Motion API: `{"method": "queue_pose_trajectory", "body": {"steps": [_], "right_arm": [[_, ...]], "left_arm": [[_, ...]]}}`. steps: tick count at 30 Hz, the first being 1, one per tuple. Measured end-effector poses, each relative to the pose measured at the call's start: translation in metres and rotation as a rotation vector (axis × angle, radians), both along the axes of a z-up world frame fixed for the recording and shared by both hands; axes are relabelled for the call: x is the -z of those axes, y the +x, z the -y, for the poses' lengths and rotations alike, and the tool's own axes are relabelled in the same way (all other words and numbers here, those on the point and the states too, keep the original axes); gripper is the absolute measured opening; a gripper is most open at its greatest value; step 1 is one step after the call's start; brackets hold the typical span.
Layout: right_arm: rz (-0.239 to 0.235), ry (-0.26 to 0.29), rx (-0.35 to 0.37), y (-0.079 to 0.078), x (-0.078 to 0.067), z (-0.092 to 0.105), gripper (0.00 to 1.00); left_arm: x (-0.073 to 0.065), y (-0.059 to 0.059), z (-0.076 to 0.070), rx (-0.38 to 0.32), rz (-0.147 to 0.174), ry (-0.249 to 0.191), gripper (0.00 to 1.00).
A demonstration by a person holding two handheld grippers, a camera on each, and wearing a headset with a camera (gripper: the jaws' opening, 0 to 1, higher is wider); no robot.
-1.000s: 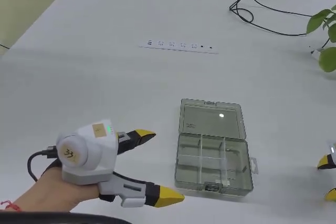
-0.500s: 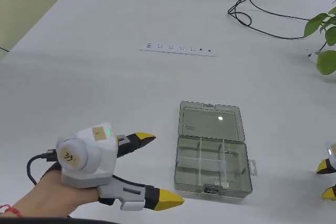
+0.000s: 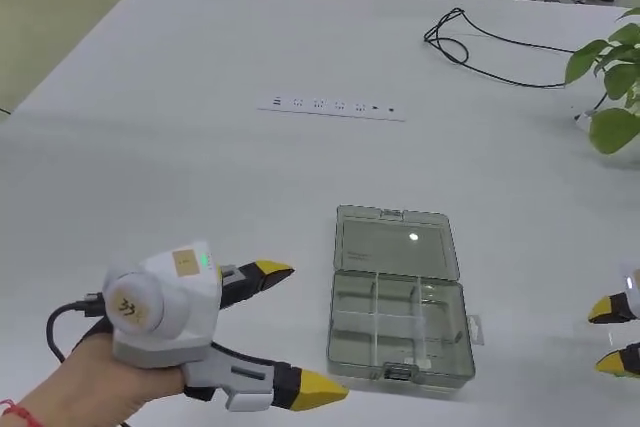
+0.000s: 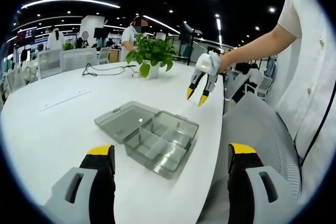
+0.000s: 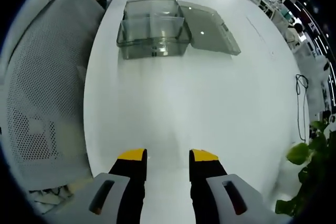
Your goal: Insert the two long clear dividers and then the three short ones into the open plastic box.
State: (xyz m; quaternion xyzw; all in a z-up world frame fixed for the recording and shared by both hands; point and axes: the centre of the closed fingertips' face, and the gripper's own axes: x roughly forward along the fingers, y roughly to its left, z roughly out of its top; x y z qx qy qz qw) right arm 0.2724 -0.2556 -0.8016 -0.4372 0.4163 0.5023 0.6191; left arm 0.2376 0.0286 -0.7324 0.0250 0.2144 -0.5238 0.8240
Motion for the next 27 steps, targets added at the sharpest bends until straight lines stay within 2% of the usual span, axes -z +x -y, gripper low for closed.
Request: {"method": "queue_pose_trajectory", "body": {"steps": [8,14,19,27], "right_arm": [[0.056,0.078,-0.018,0.0,-0.034,-0.04,0.33],[0.088,0.125,-0.028,0.003,-0.051,-0.062,0.33],[0.122,0.167,-0.038,0.001,-0.071,-0.087,0.33],[0.163,0.215,-0.054,-0.003,-0.089,-0.116,0.33]], "left_arm": [[-0.007,0.004,0.008,0.008,0.007,-0.011,0.9],[-0.012,0.007,0.011,0.0,0.008,-0.029,0.89],[-0.017,0.012,0.014,-0.027,-0.008,-0.065,0.86],[-0.026,0.016,0.026,-0.045,-0.045,-0.112,0.81]]}}
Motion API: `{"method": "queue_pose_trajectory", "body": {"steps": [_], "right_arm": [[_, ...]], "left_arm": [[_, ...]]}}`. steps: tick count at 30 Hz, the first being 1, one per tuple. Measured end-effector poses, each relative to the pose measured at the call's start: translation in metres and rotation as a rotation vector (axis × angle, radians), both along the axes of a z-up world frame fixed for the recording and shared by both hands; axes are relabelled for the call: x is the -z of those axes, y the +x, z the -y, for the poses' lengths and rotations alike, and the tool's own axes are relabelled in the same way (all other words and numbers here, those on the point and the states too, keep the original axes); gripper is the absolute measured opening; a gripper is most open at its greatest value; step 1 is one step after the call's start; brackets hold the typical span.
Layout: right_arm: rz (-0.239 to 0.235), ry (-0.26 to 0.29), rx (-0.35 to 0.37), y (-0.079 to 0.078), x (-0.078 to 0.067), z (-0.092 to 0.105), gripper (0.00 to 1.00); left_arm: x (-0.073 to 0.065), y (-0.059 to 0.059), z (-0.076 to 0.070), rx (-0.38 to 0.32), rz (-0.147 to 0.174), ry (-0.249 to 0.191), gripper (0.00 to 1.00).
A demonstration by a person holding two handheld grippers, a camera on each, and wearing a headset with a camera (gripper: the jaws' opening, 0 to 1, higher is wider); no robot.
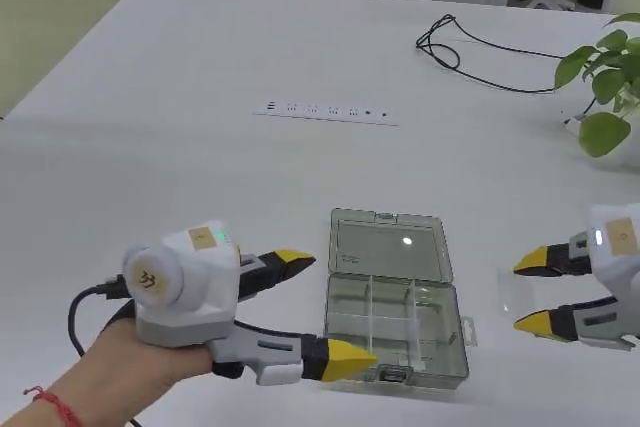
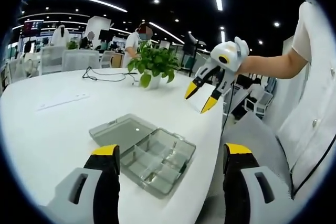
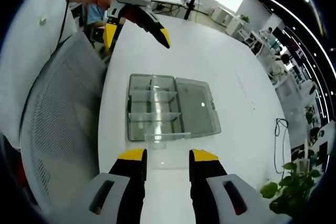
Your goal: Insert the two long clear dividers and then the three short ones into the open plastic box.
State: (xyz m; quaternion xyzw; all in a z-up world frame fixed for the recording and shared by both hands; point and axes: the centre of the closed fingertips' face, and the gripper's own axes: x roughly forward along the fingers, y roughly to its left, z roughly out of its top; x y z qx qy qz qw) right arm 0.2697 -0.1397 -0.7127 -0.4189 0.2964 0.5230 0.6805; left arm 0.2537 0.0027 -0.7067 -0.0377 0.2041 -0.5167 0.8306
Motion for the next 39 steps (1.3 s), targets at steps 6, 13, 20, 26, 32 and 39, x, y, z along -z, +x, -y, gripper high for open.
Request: {"method": "queue_pose_trajectory", "body": {"steps": [6,13,20,26,32,39], "right_arm": [[0.031,0.03,-0.02,-0.004,-0.007,-0.02,0.33],[0.069,0.019,-0.066,-0.014,-0.011,-0.04,0.33],[0.096,-0.004,-0.083,-0.019,-0.013,-0.055,0.33],[0.114,-0.025,-0.098,-0.023,-0.014,-0.066,0.33],[0.128,-0.026,-0.109,-0.026,-0.019,-0.074,0.33],[0.131,-0.03,-0.11,-0.03,-0.021,-0.077,0.33]], "left_arm": [[-0.006,0.0,0.013,-0.028,-0.1,-0.072,0.74],[-0.014,0.001,0.027,-0.058,-0.204,-0.171,0.63],[-0.017,-0.002,0.046,-0.076,-0.324,-0.249,0.5],[-0.017,-0.007,0.061,-0.072,-0.385,-0.28,0.36],[-0.017,-0.008,0.069,-0.082,-0.433,-0.308,0.26],[-0.016,-0.008,0.071,-0.091,-0.455,-0.324,0.16]]}}
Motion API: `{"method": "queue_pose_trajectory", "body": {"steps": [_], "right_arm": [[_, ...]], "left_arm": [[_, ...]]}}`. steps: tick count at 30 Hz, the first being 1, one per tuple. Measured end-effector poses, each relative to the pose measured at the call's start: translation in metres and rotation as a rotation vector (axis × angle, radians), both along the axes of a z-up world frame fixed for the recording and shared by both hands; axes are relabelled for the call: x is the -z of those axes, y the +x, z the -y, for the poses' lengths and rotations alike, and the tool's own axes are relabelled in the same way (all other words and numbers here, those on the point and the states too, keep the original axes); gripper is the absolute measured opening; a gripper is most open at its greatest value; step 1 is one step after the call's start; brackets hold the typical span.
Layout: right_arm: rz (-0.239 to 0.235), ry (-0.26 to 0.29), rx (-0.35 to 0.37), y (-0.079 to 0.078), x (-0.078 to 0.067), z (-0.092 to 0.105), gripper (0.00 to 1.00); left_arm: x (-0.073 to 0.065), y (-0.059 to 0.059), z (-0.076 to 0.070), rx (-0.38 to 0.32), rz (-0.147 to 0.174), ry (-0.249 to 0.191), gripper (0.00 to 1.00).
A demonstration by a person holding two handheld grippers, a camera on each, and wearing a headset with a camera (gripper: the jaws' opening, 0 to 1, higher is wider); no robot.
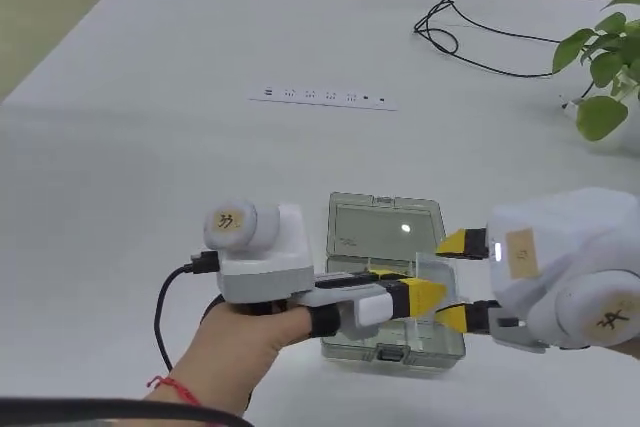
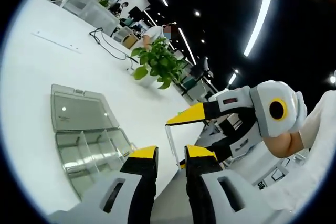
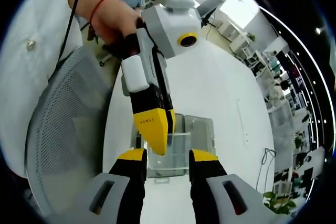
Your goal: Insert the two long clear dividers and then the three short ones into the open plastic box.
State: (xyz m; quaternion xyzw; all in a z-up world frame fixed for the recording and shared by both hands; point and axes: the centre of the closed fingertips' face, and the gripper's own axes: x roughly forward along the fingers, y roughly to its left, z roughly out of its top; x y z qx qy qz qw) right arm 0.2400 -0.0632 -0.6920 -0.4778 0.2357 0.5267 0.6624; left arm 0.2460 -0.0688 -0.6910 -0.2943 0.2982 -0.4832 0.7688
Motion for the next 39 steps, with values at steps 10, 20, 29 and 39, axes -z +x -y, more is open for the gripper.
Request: {"method": "queue_pose_trajectory", "body": {"steps": [10,20,29,39], "right_arm": [[0.012,-0.015,-0.004,-0.001,-0.001,-0.001,0.33],[0.022,-0.027,-0.01,0.0,-0.002,-0.001,0.33],[0.033,-0.026,-0.022,0.001,-0.002,-0.001,0.33],[-0.009,0.057,0.007,0.005,-0.018,0.0,0.34]], "left_arm": [[0.001,-0.002,0.001,0.01,-0.01,-0.007,0.04],[0.0,-0.002,0.003,0.018,-0.001,-0.018,0.0],[-0.001,-0.002,0.003,0.007,-0.01,-0.021,0.0],[-0.001,-0.004,0.001,0.043,0.077,0.027,0.0]]}}
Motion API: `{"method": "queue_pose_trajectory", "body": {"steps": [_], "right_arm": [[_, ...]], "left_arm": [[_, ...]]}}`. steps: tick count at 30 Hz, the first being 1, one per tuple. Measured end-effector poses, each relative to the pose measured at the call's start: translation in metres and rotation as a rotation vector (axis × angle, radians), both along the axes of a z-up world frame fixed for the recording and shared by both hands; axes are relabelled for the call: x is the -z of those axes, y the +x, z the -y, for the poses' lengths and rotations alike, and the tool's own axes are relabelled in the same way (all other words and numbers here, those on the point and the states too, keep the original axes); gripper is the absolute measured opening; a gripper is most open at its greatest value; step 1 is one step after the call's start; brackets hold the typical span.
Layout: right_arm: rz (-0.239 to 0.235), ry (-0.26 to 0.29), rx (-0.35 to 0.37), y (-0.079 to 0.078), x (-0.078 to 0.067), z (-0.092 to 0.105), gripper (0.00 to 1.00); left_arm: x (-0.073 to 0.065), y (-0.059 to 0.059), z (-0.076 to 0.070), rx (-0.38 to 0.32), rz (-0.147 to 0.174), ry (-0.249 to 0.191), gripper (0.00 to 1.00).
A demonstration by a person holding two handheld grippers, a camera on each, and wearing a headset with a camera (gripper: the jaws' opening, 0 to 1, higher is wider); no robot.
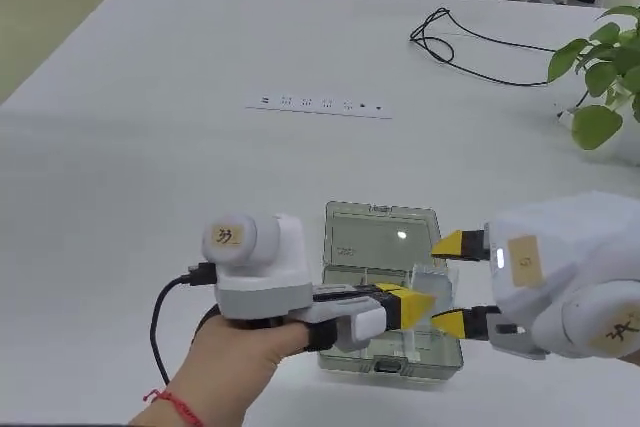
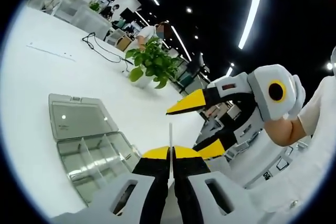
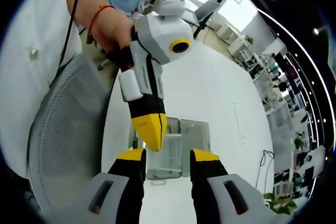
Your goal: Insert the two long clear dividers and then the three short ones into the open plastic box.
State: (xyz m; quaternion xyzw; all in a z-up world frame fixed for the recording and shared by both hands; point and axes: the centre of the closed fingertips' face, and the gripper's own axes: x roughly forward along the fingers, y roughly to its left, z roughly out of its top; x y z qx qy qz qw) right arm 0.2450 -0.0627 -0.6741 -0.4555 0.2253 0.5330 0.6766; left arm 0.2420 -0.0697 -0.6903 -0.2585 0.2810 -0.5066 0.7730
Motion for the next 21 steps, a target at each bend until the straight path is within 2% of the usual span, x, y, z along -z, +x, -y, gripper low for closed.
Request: {"method": "queue_pose_trajectory", "body": {"steps": [3,4,5,6,7,8,9,10,12,13,15,16,18,21], "right_arm": [[-0.067,0.053,0.015,-0.002,-0.005,0.001,0.33],[-0.093,0.067,0.015,-0.004,-0.006,0.002,0.33],[-0.132,0.085,0.002,-0.007,-0.008,0.002,0.31],[-0.155,0.101,0.003,-0.008,-0.011,0.002,0.3],[-0.191,0.128,0.005,-0.009,-0.014,0.002,0.3],[-0.224,0.143,0.0,-0.011,-0.016,0.001,0.28],[-0.264,0.155,-0.008,-0.014,-0.019,0.002,0.25],[-0.286,0.163,-0.013,-0.015,-0.021,0.002,0.23],[-0.347,0.185,-0.023,-0.019,-0.025,0.0,0.2],[-0.375,0.189,-0.023,-0.022,-0.025,0.0,0.19],[-0.421,0.186,-0.051,-0.028,-0.025,-0.001,0.18],[-0.458,0.178,-0.073,-0.034,-0.023,-0.001,0.17],[-0.479,0.164,-0.091,-0.039,-0.02,-0.001,0.17],[-0.511,0.15,-0.117,-0.046,-0.017,-0.003,0.15]], "left_arm": [[0.0,-0.001,-0.003,0.032,0.084,0.033,0.0],[-0.001,-0.003,-0.003,0.043,0.096,0.038,0.0],[-0.001,-0.007,-0.004,0.071,0.124,0.051,0.0],[-0.002,-0.009,-0.004,0.091,0.157,0.061,0.0],[-0.004,-0.013,-0.003,0.125,0.217,0.066,0.0],[-0.005,-0.013,-0.003,0.134,0.249,0.078,0.0],[-0.002,-0.017,-0.005,0.163,0.268,0.111,0.0],[-0.001,-0.02,-0.005,0.188,0.296,0.123,0.0],[-0.005,-0.026,-0.003,0.231,0.353,0.118,0.0],[-0.007,-0.029,-0.003,0.243,0.361,0.113,0.0],[-0.012,-0.034,-0.001,0.276,0.412,0.103,0.0],[-0.014,-0.036,-0.001,0.286,0.419,0.095,0.0],[-0.017,-0.038,-0.001,0.292,0.424,0.077,0.0],[-0.017,-0.041,-0.001,0.313,0.448,0.079,0.0]]}}
